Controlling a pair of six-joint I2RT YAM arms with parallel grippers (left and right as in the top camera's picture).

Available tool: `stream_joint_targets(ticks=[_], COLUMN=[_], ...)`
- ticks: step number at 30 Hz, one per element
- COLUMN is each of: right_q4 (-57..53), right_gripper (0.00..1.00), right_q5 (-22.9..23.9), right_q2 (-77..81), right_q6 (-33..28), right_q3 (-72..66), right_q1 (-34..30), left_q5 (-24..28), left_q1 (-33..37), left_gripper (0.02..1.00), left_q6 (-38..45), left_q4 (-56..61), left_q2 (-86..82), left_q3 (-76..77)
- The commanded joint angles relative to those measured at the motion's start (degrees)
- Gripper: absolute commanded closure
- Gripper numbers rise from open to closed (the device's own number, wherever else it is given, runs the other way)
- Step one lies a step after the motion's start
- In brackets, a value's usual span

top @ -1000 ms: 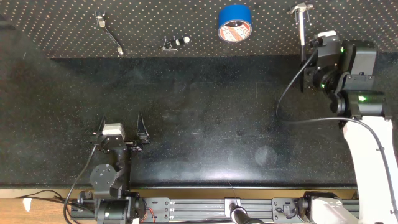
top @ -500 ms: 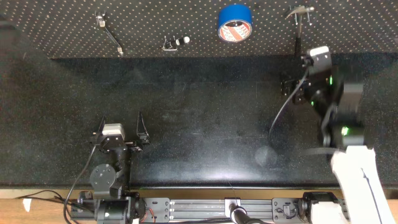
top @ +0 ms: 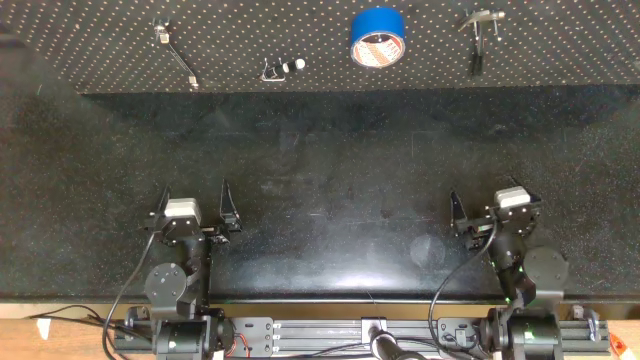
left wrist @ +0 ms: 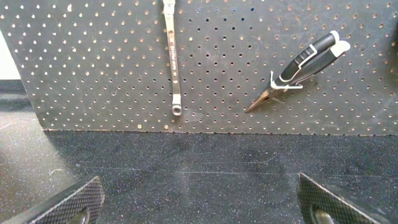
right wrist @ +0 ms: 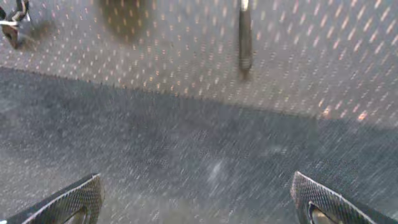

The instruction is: Place Tools Onto Pegboard

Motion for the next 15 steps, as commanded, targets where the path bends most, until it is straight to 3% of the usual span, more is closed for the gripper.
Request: stream_joint_targets(ticks=[1, 15], right_q4=[-0.9, -0.7], right_gripper=[0.025, 0.025], right_q5=[3.2, 3.2], right_q2=[-7.5, -9.0], right_q6=[-6.2, -6.0], right_q3=[-0.1, -0.1], right_q1=[-0.4, -0.5], left_q5=[0.1, 0.1], left_q1=[-0.2, -0.2], left_gripper=[0.023, 0.023], left_q6=[0.7, 0.7], left_q4=[-0.2, -0.2], left_q2=[-0.5, -0.5], left_q3=[-0.2, -0.2])
